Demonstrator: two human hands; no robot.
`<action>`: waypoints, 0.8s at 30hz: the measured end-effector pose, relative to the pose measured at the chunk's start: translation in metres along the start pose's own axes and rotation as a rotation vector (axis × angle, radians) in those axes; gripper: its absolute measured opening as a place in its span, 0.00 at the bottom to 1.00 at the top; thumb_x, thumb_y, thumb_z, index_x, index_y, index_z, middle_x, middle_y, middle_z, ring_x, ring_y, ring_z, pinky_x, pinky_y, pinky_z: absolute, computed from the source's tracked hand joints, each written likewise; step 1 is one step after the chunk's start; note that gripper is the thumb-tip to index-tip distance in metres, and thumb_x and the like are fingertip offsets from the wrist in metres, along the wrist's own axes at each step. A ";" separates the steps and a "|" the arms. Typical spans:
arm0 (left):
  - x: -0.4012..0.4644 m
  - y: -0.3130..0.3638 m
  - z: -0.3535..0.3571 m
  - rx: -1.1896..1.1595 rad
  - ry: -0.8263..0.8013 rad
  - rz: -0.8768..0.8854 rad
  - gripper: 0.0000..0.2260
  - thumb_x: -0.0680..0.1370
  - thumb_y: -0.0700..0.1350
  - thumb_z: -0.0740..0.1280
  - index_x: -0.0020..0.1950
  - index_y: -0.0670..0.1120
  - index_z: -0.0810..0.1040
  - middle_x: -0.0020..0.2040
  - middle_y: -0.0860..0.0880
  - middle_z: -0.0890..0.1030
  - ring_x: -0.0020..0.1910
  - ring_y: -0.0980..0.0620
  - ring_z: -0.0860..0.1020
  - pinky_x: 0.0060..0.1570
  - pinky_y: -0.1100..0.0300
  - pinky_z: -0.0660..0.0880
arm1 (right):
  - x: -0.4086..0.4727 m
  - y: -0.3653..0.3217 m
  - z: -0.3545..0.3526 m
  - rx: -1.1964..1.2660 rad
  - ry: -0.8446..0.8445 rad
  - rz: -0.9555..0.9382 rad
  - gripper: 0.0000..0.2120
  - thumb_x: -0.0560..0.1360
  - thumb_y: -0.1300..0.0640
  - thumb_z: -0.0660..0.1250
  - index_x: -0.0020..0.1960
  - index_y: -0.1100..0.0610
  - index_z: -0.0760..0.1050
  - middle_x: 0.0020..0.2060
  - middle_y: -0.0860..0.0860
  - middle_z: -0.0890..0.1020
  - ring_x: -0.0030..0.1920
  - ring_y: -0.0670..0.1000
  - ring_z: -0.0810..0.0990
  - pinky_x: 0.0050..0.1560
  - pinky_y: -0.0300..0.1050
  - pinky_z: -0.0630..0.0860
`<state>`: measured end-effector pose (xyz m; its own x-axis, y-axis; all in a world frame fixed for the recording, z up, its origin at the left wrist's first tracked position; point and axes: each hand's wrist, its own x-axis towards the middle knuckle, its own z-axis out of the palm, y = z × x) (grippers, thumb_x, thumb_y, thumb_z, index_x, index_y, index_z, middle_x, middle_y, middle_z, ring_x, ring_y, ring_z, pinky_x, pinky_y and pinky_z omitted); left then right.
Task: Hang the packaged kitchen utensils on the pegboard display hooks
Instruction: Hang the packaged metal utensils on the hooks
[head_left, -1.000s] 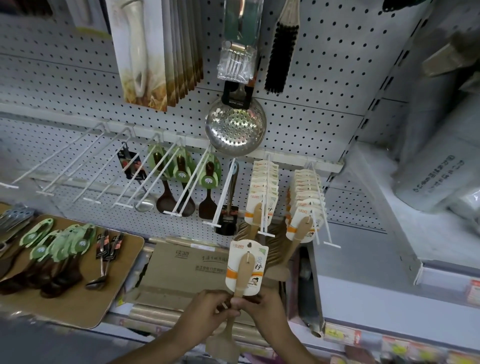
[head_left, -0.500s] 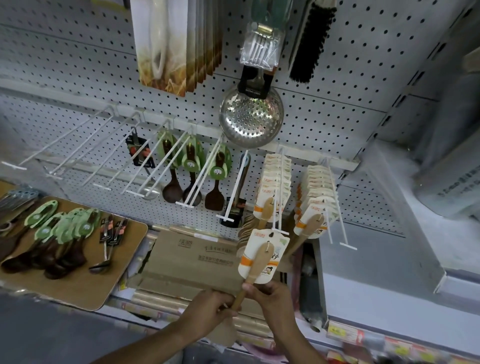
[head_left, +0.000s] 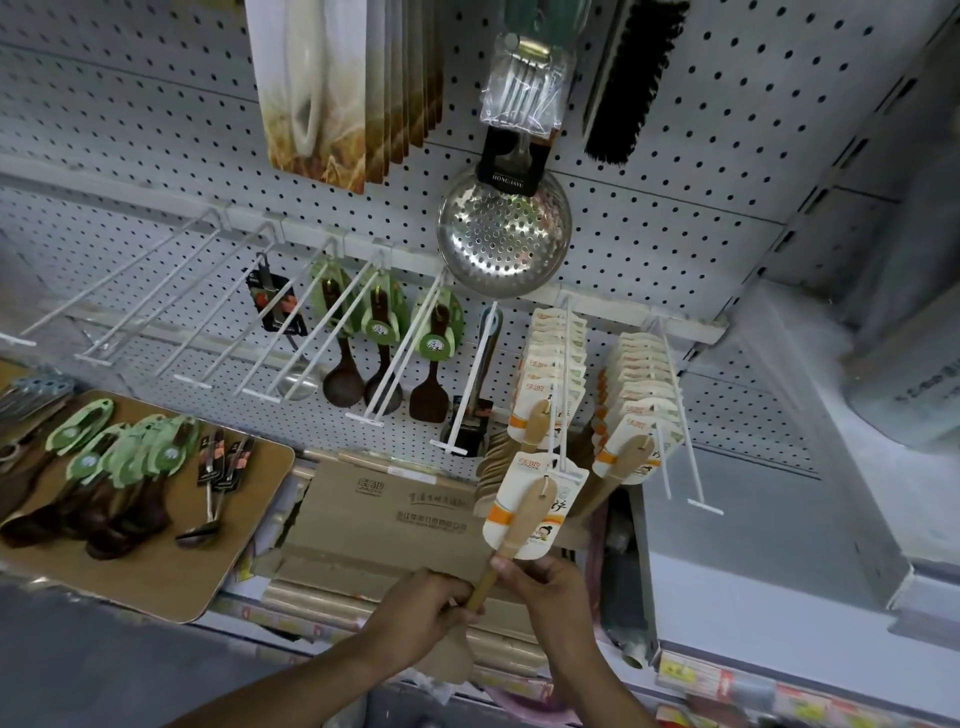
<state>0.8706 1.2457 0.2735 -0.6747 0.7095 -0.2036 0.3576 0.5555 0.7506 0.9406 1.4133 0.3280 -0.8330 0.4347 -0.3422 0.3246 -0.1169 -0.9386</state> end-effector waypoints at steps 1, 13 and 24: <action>0.002 -0.002 0.001 0.010 -0.002 -0.011 0.13 0.72 0.62 0.65 0.50 0.57 0.82 0.45 0.59 0.84 0.44 0.61 0.80 0.46 0.59 0.77 | 0.001 0.000 0.000 -0.005 -0.002 -0.004 0.04 0.70 0.65 0.75 0.45 0.63 0.85 0.40 0.55 0.87 0.43 0.52 0.86 0.44 0.41 0.81; 0.029 -0.011 0.001 0.008 -0.044 -0.044 0.17 0.68 0.64 0.64 0.49 0.57 0.82 0.44 0.57 0.85 0.43 0.61 0.81 0.47 0.59 0.78 | 0.017 -0.005 0.000 -0.055 -0.032 -0.052 0.04 0.71 0.68 0.73 0.43 0.60 0.85 0.38 0.52 0.87 0.40 0.47 0.86 0.41 0.39 0.80; 0.054 -0.001 -0.002 0.015 -0.009 -0.099 0.05 0.74 0.50 0.72 0.46 0.49 0.84 0.38 0.61 0.80 0.39 0.65 0.77 0.40 0.69 0.70 | 0.041 -0.018 -0.001 -0.108 -0.015 -0.058 0.06 0.72 0.62 0.74 0.37 0.54 0.85 0.37 0.51 0.87 0.41 0.49 0.86 0.46 0.43 0.81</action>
<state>0.8328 1.2826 0.2634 -0.7013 0.6545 -0.2825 0.2988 0.6296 0.7171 0.9009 1.4337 0.3310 -0.8581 0.4247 -0.2886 0.3210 0.0050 -0.9471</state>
